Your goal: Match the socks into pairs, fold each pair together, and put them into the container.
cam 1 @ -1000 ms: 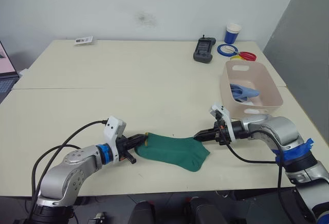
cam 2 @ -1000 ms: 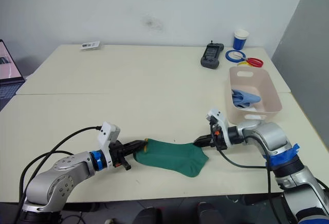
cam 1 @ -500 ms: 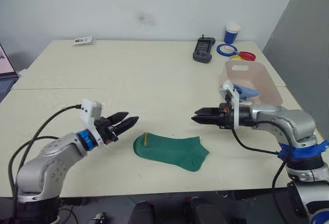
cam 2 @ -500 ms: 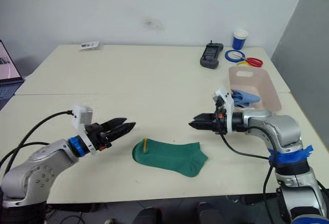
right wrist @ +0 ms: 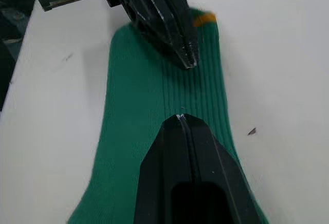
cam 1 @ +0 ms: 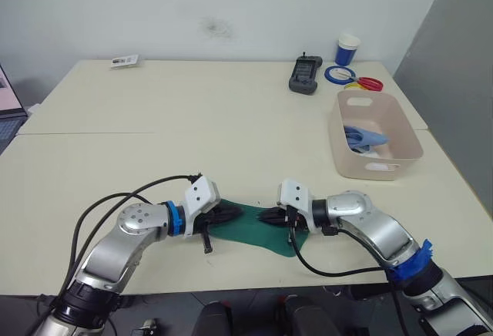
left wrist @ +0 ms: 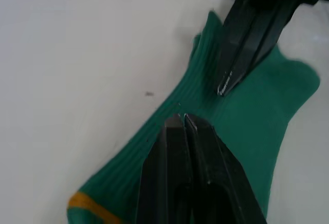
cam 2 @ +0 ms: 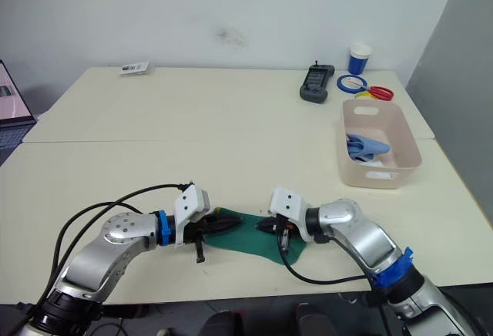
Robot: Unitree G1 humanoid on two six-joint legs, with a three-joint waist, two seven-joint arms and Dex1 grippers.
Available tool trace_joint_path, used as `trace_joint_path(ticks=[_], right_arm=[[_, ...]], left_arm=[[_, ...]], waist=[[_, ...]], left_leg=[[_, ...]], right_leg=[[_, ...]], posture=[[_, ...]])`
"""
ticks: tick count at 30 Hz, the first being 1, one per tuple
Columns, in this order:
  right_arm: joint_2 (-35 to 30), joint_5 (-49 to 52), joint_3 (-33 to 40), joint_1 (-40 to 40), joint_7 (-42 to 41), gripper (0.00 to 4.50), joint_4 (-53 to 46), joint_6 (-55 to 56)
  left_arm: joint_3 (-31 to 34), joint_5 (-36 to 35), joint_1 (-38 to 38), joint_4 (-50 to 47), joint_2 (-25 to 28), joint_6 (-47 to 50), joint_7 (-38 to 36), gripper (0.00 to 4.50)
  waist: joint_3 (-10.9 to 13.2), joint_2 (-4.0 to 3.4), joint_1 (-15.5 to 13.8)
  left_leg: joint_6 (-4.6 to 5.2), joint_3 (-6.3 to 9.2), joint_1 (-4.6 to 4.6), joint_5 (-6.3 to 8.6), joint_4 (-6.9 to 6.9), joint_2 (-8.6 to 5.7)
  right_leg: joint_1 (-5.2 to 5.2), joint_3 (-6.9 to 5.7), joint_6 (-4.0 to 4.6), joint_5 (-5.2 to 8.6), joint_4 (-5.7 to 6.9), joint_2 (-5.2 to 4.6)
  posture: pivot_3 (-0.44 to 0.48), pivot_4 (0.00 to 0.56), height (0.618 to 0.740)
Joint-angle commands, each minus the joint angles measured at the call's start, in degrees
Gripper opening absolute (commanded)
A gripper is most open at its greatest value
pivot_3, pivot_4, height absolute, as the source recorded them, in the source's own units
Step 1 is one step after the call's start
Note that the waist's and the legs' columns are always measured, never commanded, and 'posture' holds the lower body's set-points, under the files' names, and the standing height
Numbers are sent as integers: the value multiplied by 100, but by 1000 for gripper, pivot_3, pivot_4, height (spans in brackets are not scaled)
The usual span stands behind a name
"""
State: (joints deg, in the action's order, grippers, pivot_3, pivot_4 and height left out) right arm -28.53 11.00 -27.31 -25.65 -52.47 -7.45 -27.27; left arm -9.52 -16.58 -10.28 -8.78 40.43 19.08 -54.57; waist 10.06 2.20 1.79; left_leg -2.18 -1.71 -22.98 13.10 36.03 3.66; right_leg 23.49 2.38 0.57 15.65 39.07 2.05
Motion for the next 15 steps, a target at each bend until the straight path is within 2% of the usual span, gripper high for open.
trace_joint_path(ticks=[1, 10, 15], right_arm=[[-299, -90, 196, 287, -177, 0, 33, 235], [-897, -18, 731, 1052, -371, 0, -326, 293], [-872, 685, 1301, 1164, -343, 0, -982, -369]], left_arm=[[260, 106, 117, 261, 170, -208, -59, 23], [807, -42, 563, 683, 283, -262, -167, 23], [1184, -788, 523, 308, 18, 282, -126, 23]], waist=[[0, 0, -5], [-26, 0, 3], [-25, -1, 0]], left_leg=[[0, 0, 0, 0, 0, 0], [1, -3, 23, 0, 2, -1], [1, -3, 23, 0, 1, 1]], right_leg=[[0, 0, 2, 1, 0, 0], [-24, 2, 1, 2, 0, -12], [-24, 1, 1, 2, 0, -11]], posture=[[0, 150, 740], [0, 150, 740], [0, 150, 740]])
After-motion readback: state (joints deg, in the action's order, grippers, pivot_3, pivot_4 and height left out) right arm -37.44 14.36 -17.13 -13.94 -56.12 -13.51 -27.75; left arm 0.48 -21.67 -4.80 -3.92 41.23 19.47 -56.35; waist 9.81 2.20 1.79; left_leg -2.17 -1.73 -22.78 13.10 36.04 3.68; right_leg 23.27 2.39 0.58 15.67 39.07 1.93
